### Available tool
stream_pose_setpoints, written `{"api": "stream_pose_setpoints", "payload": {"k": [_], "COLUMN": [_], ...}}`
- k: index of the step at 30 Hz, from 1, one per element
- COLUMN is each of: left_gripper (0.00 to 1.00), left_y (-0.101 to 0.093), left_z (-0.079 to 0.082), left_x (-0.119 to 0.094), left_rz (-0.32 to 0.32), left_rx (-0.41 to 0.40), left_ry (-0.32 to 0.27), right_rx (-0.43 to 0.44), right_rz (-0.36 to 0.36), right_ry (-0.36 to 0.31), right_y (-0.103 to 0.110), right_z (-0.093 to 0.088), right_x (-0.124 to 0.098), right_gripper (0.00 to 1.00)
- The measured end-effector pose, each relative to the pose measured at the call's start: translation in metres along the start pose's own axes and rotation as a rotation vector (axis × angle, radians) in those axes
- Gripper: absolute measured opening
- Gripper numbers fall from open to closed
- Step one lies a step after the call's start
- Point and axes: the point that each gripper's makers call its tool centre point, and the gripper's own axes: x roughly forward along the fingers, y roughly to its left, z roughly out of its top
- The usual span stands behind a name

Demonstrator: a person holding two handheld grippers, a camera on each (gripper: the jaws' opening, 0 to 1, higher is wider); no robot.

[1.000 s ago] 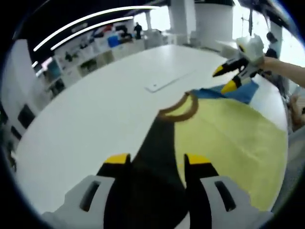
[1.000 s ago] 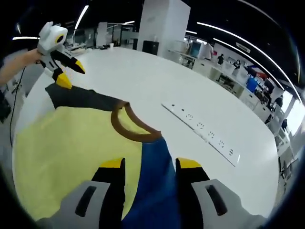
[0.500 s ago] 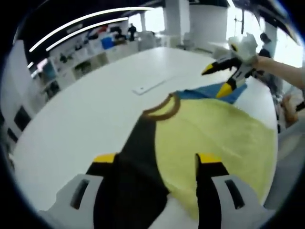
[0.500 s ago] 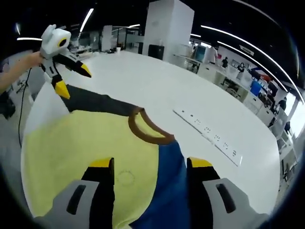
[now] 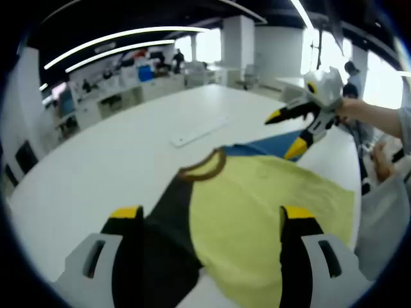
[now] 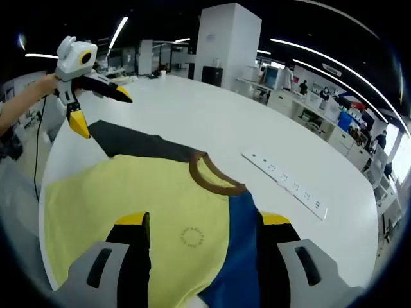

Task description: Fold the garment on the visible template until the final outline fits inside the template.

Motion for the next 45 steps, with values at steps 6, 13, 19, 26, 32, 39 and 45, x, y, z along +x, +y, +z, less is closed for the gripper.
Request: {"api": "stream_pose_setpoints", "payload": {"k": [6,13,19,26,32,39,45], "left_gripper": [0.90,0.92,0.95,0.98,0.99,0.99,0.99], "left_y": [-0.012,-0.019,-0.026,-0.041,-0.051,-0.065,-0.075], "left_z": [0.000,0.005,0.006,-0.004,-0.011,-0.011,-0.012], "left_x": [-0.008,-0.020,-0.028,-0.038,-0.046,-0.060,-0.073], "left_rz": [-0.003,0.009,0.017,0.013,0.005,-0.013,-0.004], "left_rx": [0.007,0.023,0.033,0.061,0.068,0.056,0.065], "left_ry": [-0.006,-0.019,-0.025,0.010,0.028,0.018,0.003], "right_rx": [0.008,0.004,0.001,0.018,0.029,0.033,0.042], "right_rz": [0.010,0.010,0.005,-0.008,-0.024,-0.024,-0.026], "right_ry": [-0.013,-0.032,-0.061,-0.081,-0.097,-0.114,-0.129], "right_y": [0.011,0.023,0.033,0.039,0.043,0.054,0.063], "right_z": [0.002,0.006,0.012,0.010,0.009,0.007,0.004], "right_x": [-0.008,-0.023,-0.036,-0.051,-0.063,-0.078,-0.091], "right_gripper": [0.67,0.72,0.75,0.83,0.96,1.00,1.00]}}
